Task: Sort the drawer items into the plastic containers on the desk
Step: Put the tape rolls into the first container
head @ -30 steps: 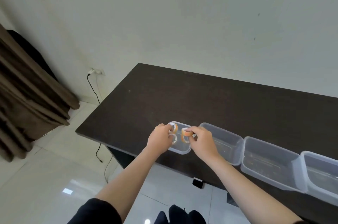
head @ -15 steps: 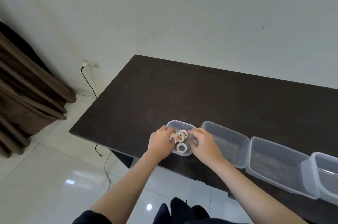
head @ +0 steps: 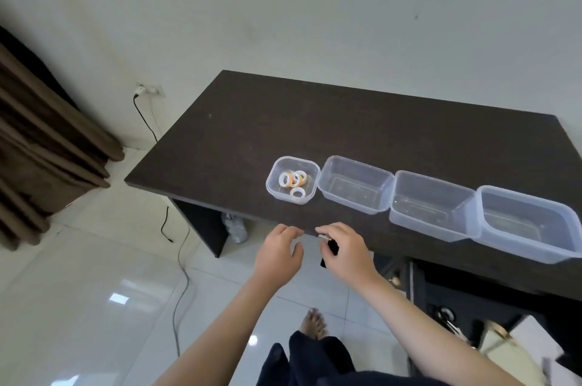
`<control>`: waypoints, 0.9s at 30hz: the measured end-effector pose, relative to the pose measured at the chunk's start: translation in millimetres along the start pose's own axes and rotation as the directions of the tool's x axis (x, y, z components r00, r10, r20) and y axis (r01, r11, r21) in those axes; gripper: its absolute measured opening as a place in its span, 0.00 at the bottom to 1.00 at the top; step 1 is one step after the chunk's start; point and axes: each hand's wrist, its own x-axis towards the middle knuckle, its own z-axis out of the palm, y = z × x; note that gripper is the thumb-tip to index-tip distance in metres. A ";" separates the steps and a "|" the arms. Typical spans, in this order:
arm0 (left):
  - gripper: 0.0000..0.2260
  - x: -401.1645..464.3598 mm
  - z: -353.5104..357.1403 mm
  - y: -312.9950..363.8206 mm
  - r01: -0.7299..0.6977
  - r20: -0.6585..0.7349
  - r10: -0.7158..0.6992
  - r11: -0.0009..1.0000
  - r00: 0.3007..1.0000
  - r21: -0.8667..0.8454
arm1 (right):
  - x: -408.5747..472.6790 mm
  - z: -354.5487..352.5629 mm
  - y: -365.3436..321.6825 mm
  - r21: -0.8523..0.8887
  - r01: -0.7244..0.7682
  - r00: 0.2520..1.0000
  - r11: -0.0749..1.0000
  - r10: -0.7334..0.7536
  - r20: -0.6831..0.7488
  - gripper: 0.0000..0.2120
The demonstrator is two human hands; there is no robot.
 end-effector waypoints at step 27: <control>0.17 -74.9 241.8 159.7 -0.060 0.525 0.065 0.998 0.848 -0.028 | -236.8 -138.9 207.3 -0.193 -0.639 0.739 0.744 0.664 0.115 0.13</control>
